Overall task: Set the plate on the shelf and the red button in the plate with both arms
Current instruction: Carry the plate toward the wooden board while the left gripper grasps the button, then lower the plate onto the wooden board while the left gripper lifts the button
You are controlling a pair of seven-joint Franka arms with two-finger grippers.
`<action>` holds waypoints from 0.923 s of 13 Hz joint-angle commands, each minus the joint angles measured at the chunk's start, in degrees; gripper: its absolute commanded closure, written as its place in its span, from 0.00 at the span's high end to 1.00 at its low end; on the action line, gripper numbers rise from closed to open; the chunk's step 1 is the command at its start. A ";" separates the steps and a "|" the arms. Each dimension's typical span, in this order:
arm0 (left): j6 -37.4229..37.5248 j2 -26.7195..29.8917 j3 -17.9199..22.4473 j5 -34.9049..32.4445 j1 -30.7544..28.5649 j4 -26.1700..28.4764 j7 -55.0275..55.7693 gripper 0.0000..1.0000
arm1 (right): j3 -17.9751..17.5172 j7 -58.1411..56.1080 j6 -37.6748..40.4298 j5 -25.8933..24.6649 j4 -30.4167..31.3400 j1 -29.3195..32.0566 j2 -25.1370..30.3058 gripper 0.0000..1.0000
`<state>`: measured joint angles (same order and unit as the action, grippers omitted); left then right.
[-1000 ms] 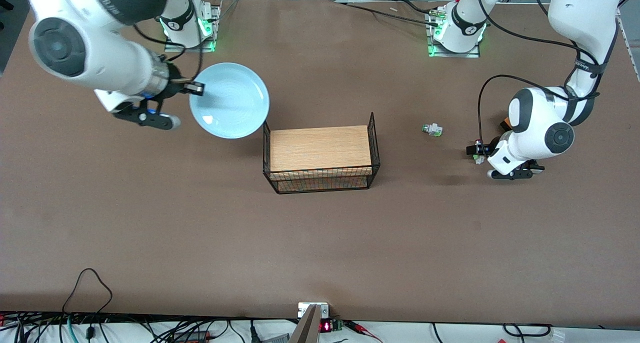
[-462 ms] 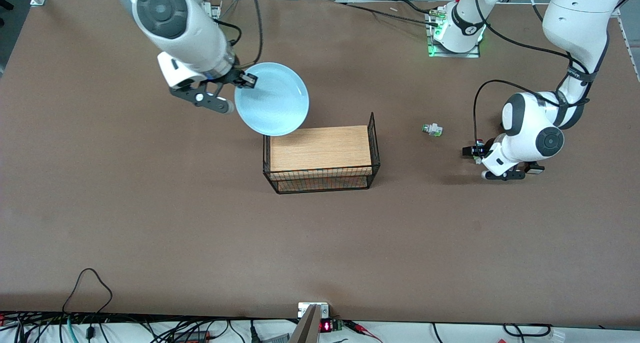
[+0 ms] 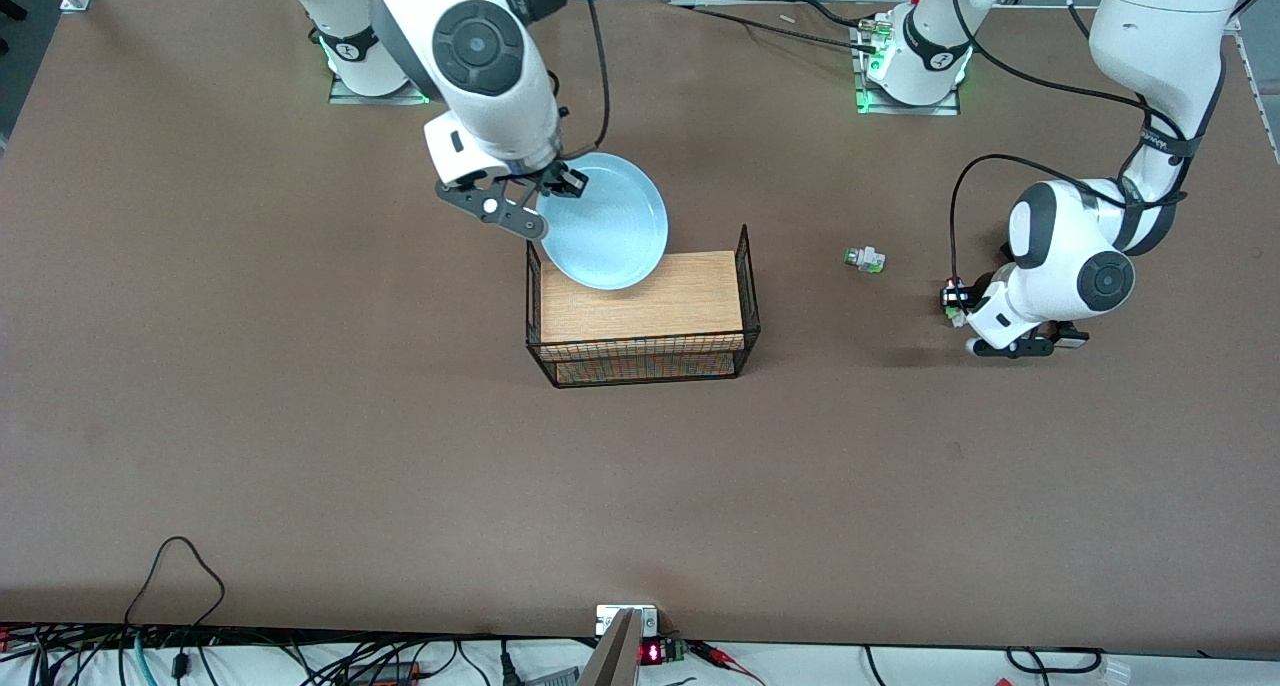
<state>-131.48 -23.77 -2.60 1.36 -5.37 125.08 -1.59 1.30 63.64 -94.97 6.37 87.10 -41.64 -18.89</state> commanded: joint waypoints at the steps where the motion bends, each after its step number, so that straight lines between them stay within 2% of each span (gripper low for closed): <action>1: 4.29 4.07 -0.12 0.31 -0.08 0.25 -1.31 0.00 | 0.63 3.94 -2.84 -1.53 -0.61 -2.56 -2.64 0.00; 5: 18.33 6.19 -0.12 0.31 0.01 -9.13 -0.61 0.00 | 0.63 6.06 -7.32 -1.88 -0.88 -3.71 -5.54 0.00; 10: 23.37 13.21 -0.30 0.31 0.63 -12.31 0.10 0.00 | 0.63 6.06 -7.86 -1.80 -5.08 -3.71 -9.14 0.00; 12: 27.22 14.28 -0.47 0.48 0.63 -15.73 0.10 0.00 | 0.63 6.06 -7.95 -1.80 -6.94 -3.71 -11.08 0.01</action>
<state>-108.16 -11.18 -3.03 1.37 -5.08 111.97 -1.48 1.48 68.30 -103.09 5.49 83.82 -44.60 -26.91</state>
